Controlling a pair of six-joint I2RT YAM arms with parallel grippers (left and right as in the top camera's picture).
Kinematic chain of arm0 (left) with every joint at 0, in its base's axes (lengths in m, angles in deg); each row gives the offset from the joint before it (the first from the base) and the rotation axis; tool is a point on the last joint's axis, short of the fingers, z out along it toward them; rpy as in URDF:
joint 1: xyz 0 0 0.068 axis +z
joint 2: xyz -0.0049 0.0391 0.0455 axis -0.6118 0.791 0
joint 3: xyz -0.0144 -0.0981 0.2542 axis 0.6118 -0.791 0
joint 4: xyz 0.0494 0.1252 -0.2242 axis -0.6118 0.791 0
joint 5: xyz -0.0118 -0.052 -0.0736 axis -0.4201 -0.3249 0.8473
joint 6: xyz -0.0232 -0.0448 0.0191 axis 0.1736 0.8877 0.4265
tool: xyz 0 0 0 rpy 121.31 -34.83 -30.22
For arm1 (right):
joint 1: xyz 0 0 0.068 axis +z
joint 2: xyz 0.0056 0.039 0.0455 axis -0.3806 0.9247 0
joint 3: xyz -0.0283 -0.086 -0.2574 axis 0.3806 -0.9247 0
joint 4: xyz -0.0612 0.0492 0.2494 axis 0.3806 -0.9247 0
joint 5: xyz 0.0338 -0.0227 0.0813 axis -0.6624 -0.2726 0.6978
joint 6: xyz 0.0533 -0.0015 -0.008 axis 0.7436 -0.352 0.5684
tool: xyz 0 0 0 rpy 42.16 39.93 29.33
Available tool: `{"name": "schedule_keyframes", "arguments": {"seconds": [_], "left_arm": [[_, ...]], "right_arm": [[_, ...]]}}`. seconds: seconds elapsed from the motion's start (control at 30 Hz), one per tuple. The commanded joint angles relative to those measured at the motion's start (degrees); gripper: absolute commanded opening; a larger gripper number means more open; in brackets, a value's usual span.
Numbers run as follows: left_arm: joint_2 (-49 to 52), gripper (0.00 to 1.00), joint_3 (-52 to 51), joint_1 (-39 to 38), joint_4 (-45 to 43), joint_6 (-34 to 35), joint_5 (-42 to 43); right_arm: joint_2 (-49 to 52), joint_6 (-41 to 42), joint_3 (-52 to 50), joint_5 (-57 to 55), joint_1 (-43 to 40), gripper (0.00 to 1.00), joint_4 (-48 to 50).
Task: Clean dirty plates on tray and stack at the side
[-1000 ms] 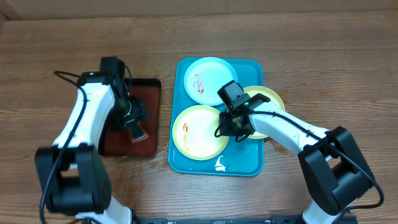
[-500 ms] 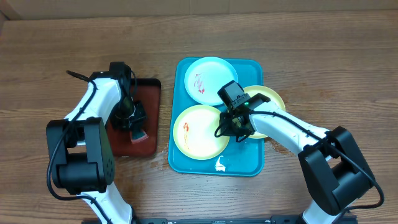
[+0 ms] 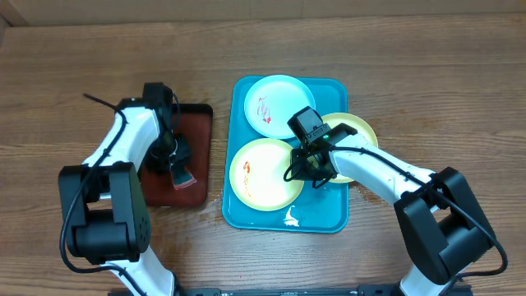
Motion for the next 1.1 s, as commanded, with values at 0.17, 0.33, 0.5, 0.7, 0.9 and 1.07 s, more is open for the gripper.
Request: {"name": "schedule_keyframes", "arguments": {"seconds": [0.17, 0.33, 0.5, 0.7, 0.9, 1.07], "left_arm": [[-0.63, 0.04, -2.27, -0.66, -1.33, 0.72, -2.8], [-0.76, 0.04, 5.31, -0.85, 5.66, -0.35, -2.45], [-1.09, 0.04, 16.04, -1.44, 14.27, -1.88, -2.54], [-1.03, 0.04, 16.31, -4.5, 11.78, -3.78, -2.49], [-1.07, 0.04, 17.77, -10.6, 12.07, -7.26, 2.1], [-0.74, 0.04, 18.32, -17.75, 7.17, -6.64, 18.4]], "right_arm": [[0.37, 0.92, -0.35, -3.19, -0.28, 0.04, -0.02], [0.37, 0.92, -0.35, -3.19, -0.28, 0.04, -0.57], [0.37, 1.36, -0.35, -3.19, -0.28, 0.04, -0.61], [0.37, 1.36, -0.35, -3.21, -0.28, 0.04, -0.57], [0.37, 1.36, -0.35, -3.21, -0.28, 0.04, -0.59], [0.37, 1.36, -0.35, -3.21, -0.28, 0.04, -0.57]]}}
